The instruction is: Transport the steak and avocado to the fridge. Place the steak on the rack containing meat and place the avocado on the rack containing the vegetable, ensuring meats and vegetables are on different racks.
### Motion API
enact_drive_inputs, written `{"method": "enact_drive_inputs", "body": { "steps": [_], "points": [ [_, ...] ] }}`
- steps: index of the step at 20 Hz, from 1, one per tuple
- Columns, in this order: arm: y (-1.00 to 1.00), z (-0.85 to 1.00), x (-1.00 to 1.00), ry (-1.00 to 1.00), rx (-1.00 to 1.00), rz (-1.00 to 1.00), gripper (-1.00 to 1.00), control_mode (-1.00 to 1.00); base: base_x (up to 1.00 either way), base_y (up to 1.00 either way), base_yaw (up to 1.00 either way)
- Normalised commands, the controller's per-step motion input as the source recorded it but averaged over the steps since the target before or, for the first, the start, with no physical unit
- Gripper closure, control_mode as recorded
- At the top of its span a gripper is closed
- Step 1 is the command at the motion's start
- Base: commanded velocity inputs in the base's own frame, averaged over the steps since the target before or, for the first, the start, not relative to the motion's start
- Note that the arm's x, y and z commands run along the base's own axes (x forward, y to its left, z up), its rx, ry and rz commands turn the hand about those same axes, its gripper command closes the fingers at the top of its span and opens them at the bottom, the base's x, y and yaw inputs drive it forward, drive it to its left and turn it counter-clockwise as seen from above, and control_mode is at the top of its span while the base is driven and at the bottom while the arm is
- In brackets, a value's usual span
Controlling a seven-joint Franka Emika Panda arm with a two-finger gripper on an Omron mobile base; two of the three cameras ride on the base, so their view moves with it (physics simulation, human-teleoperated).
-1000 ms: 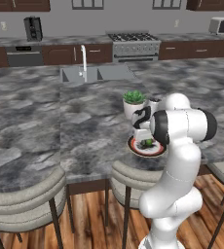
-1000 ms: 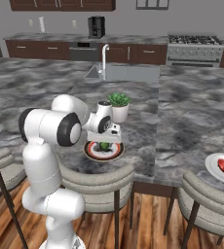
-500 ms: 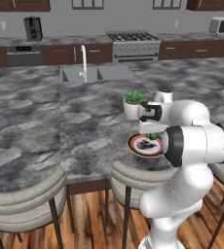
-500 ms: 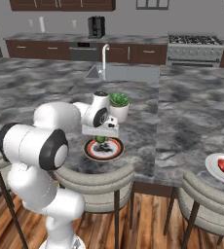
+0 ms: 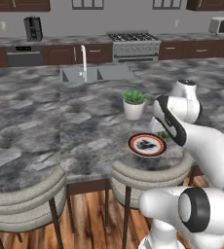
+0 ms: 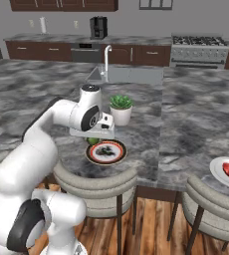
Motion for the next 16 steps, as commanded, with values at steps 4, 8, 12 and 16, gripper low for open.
{"method": "enact_drive_inputs", "body": {
  "steps": [4,8,12,16],
  "points": [
    [0.00,0.87,-1.00,0.06,0.07,0.00,1.00,-1.00,0.00,0.00,0.00],
    [0.00,0.71,-1.00,-0.01,0.00,0.00,1.00,-1.00,0.00,0.00,0.00],
    [0.03,0.70,-0.95,0.00,0.00,0.00,1.00,-1.00,0.00,0.00,0.00],
    [0.06,0.66,-0.72,-0.08,0.00,0.00,1.00,-1.00,0.00,0.00,0.00]
  ]
}}
